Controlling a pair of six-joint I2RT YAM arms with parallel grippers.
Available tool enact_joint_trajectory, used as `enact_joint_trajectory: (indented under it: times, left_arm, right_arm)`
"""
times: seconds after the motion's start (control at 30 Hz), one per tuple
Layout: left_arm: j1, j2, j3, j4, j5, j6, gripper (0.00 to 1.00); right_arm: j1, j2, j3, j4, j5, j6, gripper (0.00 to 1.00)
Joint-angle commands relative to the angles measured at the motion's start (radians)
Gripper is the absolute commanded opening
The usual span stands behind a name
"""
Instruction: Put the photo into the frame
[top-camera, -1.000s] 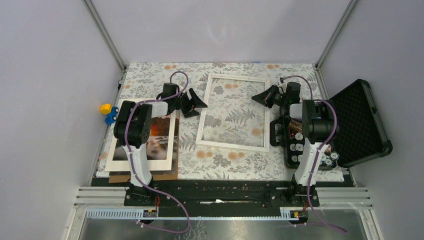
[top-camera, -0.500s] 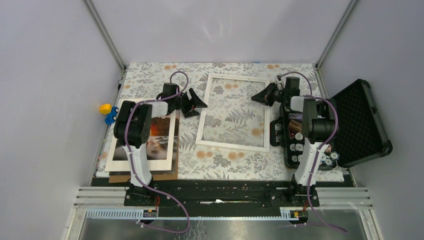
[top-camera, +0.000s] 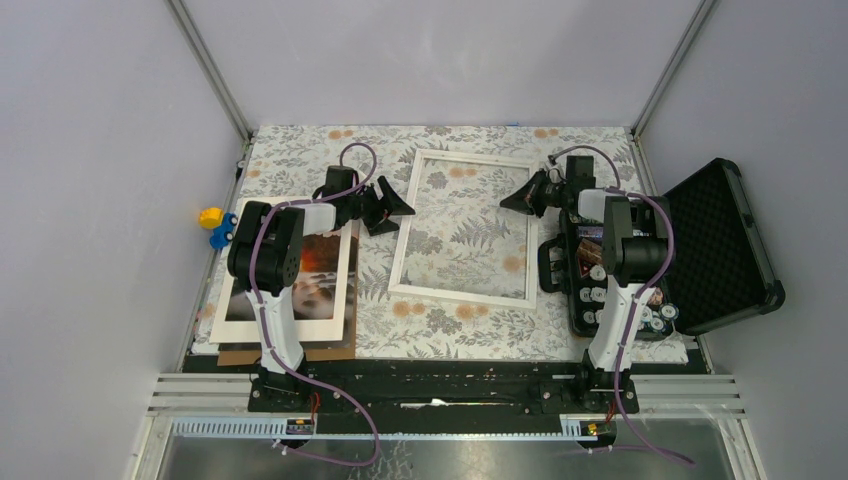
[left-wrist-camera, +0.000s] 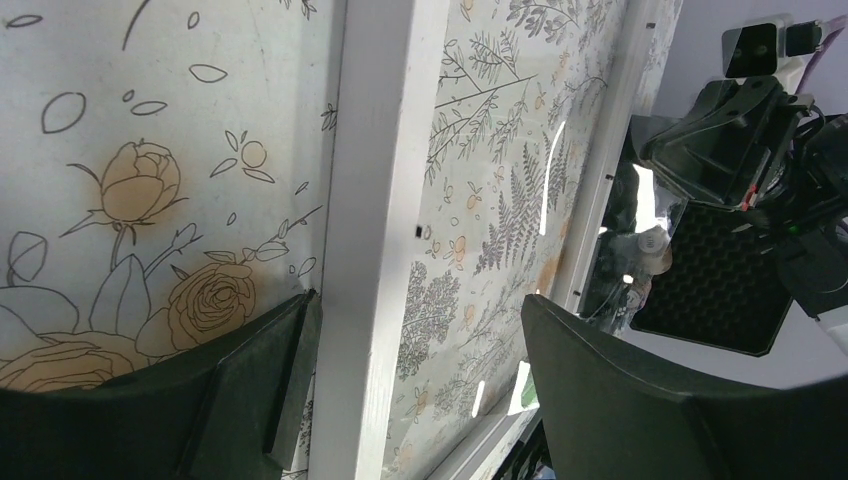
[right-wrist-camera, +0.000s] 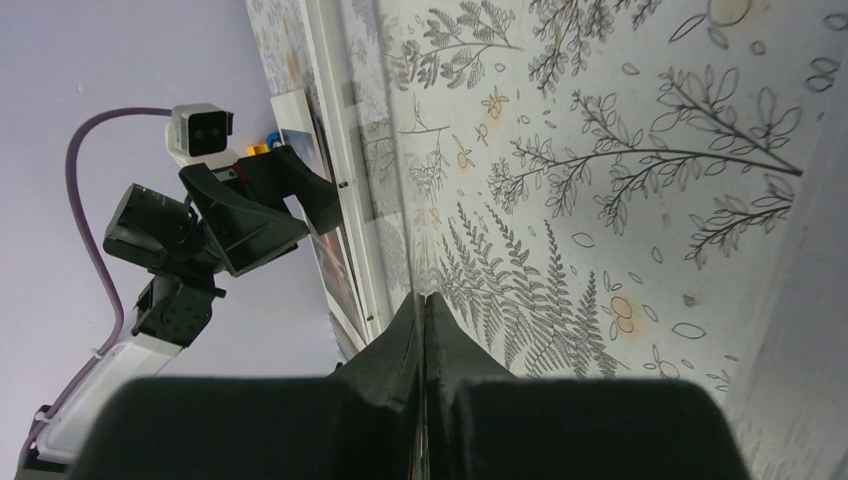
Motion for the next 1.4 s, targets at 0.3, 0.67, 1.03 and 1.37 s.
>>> enact_joint_trajectory:
  times: [0.3, 0.67, 1.03, 1.37]
  left_arm:
    - [0.001, 0.017, 0.003, 0.03, 0.002, -0.007, 0.81]
    - [0.0, 0.023, -0.005, 0.046, 0.005, -0.021, 0.81]
    - [-0.012, -0.033, 0.029, -0.085, -0.191, 0.072, 0.68]
    - [-0.064, -0.001, 0.075, -0.19, -0.3, 0.131, 0.5]
  right_arm:
    - [0.039, -0.019, 0.039, -0.136, -0.028, -0.023, 0.0]
    - [0.04, -0.03, 0.058, -0.243, -0.025, -0.055, 0.0]
    - [0.044, -0.039, 0.056, -0.276, -0.01, -0.071, 0.0]
    - [0.044, -0.037, 0.075, -0.301, 0.006, -0.081, 0.0]
